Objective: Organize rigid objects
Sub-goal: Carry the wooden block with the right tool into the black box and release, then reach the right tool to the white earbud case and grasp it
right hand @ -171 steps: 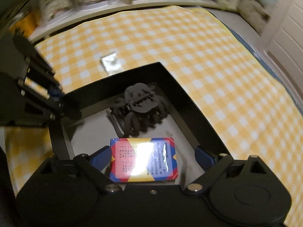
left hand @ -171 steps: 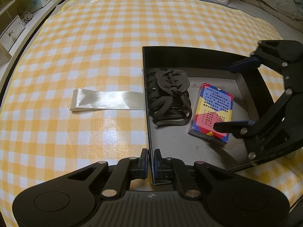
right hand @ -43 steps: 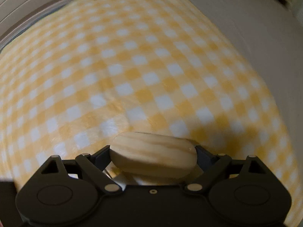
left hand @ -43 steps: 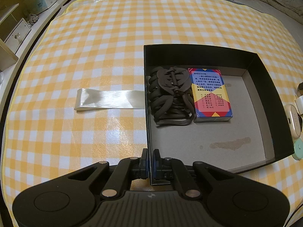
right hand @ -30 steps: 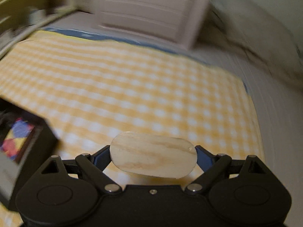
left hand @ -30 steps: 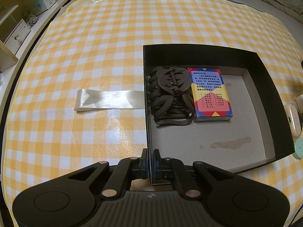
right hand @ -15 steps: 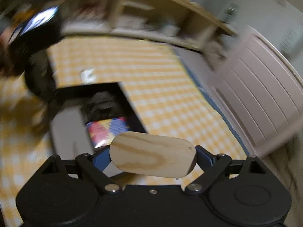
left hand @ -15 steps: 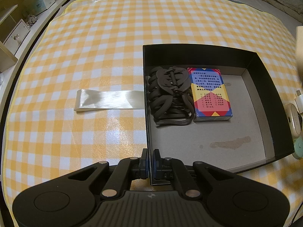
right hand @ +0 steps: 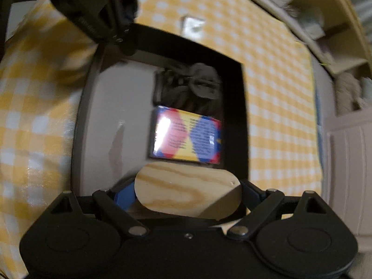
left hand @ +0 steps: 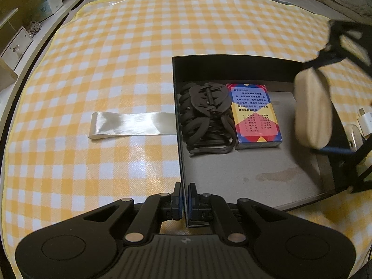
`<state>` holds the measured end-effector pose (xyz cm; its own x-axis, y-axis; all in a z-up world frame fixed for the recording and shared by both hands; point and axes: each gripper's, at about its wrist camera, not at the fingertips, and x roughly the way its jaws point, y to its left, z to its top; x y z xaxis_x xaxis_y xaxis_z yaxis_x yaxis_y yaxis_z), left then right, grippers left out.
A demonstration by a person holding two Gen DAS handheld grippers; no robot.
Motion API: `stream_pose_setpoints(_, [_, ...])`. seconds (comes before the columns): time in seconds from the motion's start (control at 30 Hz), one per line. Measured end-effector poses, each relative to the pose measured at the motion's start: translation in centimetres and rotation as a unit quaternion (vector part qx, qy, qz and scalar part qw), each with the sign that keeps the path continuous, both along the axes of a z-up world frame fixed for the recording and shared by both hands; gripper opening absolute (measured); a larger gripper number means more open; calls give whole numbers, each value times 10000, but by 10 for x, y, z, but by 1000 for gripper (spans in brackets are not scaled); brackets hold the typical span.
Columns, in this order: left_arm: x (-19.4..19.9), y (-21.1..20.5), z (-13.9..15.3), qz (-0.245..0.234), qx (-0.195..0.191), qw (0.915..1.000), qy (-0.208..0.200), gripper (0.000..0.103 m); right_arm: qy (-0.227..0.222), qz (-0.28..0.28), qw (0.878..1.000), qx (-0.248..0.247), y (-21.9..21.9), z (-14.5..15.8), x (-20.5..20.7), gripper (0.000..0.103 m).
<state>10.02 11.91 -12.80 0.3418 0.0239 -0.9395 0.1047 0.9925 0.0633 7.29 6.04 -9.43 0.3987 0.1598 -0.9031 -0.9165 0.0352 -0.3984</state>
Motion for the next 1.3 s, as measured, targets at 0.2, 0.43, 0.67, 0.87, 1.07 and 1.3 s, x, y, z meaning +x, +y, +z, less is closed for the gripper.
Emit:
stream_pose_setpoints(0.2, [-1,0,-1,-56,26,10000,-4,5,14,-322,9994,-84,3,-1,12,97])
stream_pose_setpoints(0.43, [0,-1,1,-63,32,10000,-14,6,188,-517,9985,-75,-2,0,11,93])
stream_pose_setpoints(0.67, [-1,-2,0,-73,47,10000,-10,6,572,-634,9963,-66,1,-7,11,77])
stream_pose_setpoints(0.87, [-1,-3,1,-93,70,9999,-14,6,731,-919,9931,-35,0,-10,24,87])
stream_pose_setpoints(1.07, [-1,-3,1,-91,65,9999,-19,6,507,-1246,9908,-171,-5,-16,39,82])
stream_pose_setpoints(1.3, [-1,-4,1,-89,72,9999,-20,6,529,-1266,9905,-42,-10,-12,35,77])
